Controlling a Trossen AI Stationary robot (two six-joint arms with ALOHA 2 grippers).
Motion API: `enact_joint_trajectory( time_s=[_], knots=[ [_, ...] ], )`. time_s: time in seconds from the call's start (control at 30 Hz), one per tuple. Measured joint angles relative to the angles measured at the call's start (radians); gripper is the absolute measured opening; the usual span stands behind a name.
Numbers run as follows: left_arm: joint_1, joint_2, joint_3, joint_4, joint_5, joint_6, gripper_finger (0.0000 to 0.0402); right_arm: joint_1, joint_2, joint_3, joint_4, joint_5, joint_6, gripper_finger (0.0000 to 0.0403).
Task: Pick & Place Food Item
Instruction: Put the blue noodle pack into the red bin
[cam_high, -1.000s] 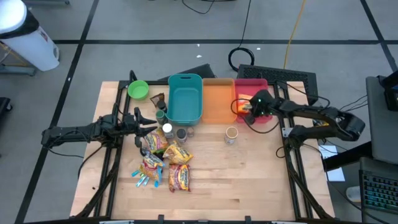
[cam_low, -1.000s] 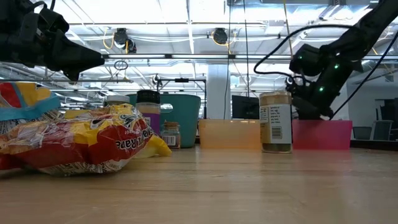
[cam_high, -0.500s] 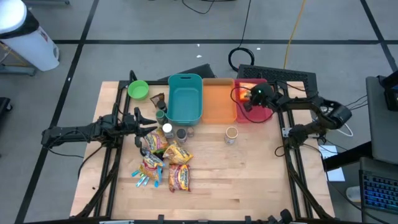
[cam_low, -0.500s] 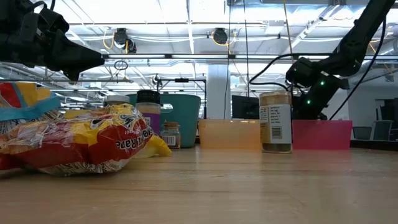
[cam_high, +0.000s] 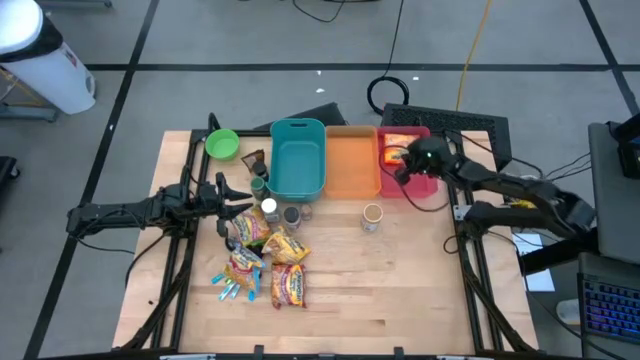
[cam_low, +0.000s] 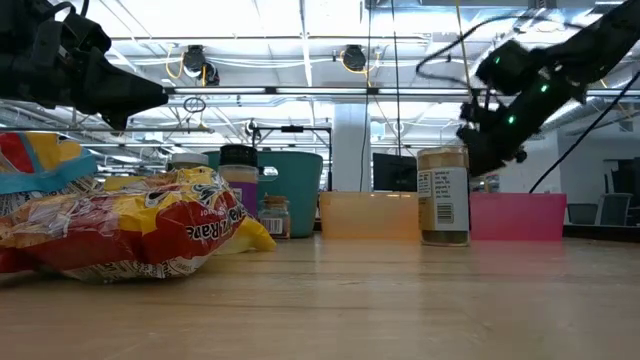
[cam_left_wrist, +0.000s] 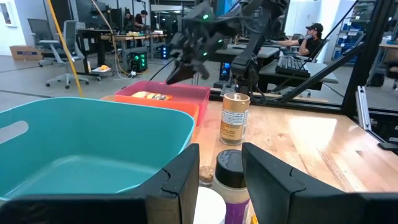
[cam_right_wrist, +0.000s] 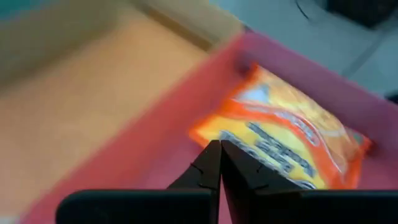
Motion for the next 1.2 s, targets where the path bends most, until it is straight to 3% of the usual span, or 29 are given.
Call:
enact_joint_trajectory(
  time_s=[0.13, 0.33, 0.53, 0.63, 0.8, 0.9, 1.2],
  knots=[
    [0.0, 0.0, 0.0, 0.0, 0.0, 0.0, 0.0127, 0.099, -0.116, 0.0, 0.015, -0.006, -0.037, 0.0004],
    [0.0, 0.0, 0.0, 0.0, 0.0, 0.0, 0.0127, 0.205, -0.226, 0.0, 0.061, -0.143, -0.059, 0.0013],
    [0.0, 0.0, 0.0, 0.005, 0.0, 0.002, 0.0127, 0.289, -0.253, 0.0, 0.107, -0.381, -0.069, 0.0078],
    [0.0, 0.0, 0.0, 0.007, 0.0, 0.001, 0.0127, 0.351, -0.246, 0.0, 0.158, -0.445, -0.047, 0.0122],
    [0.0, 0.0, 0.0, 0.121, -0.004, 0.038, 0.0127, 0.467, -0.241, 0.0, 0.199, -0.447, -0.048, 0.0185],
    [-0.001, 0.001, 0.0, 0.228, 0.044, -0.071, 0.0127, 0.525, -0.24, 0.0, 0.214, -0.446, -0.051, 0.0208],
    [-0.001, 0.012, 0.0, 0.238, 0.145, -0.237, 0.0127, 0.623, -0.24, 0.0, 0.247, -0.445, -0.035, 0.0212]
  ],
)
